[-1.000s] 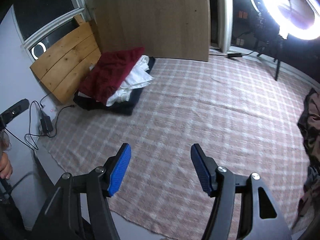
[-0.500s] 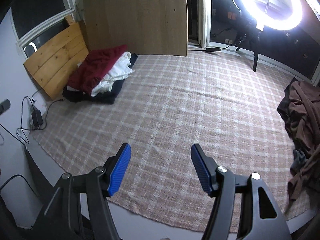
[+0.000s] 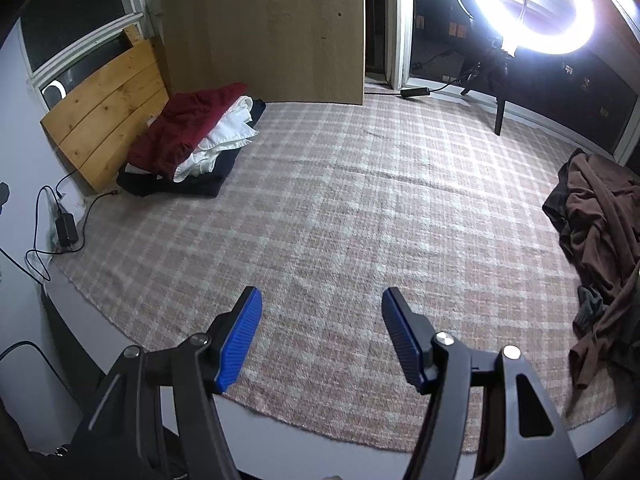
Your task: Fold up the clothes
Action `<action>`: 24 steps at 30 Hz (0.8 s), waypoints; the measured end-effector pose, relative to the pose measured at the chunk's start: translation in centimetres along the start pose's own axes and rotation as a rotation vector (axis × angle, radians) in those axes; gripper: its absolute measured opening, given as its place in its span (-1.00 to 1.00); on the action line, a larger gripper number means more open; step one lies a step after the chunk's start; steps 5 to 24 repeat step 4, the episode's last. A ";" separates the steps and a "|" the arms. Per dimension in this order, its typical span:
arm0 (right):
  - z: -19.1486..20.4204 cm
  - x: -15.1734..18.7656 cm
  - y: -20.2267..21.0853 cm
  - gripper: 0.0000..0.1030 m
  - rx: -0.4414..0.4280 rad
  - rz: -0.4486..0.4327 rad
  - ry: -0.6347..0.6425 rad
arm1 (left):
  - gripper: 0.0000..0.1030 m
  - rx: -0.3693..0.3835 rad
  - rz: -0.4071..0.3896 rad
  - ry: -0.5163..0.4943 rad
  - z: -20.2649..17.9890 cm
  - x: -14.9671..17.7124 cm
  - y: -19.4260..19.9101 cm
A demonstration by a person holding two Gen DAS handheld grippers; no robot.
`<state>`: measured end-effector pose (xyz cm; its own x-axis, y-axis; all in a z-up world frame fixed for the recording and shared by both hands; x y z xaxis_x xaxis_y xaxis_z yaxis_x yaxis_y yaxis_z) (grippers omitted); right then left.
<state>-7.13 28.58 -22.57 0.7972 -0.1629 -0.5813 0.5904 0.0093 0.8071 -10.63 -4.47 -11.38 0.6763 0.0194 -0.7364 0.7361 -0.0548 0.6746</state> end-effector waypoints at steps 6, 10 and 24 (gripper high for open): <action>0.0 0.1 -0.1 0.20 0.001 0.003 0.003 | 0.95 -0.018 -0.029 -0.011 0.2 -0.1 0.4; 0.0 0.1 -0.1 0.20 0.001 0.003 0.003 | 0.95 -0.018 -0.029 -0.011 0.2 -0.1 0.4; 0.0 0.1 -0.1 0.20 0.001 0.003 0.003 | 0.95 -0.018 -0.029 -0.011 0.2 -0.1 0.4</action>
Point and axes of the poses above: each gripper's, at about its wrist camera, not at the fingertips, and y roughly against the way its jaws point, z to its left, x to its underside, the point moved 7 cm from there along -y, roughly the way its jaws point, and after that the axes turned 2 degrees about -y, right-handed, at the moved point
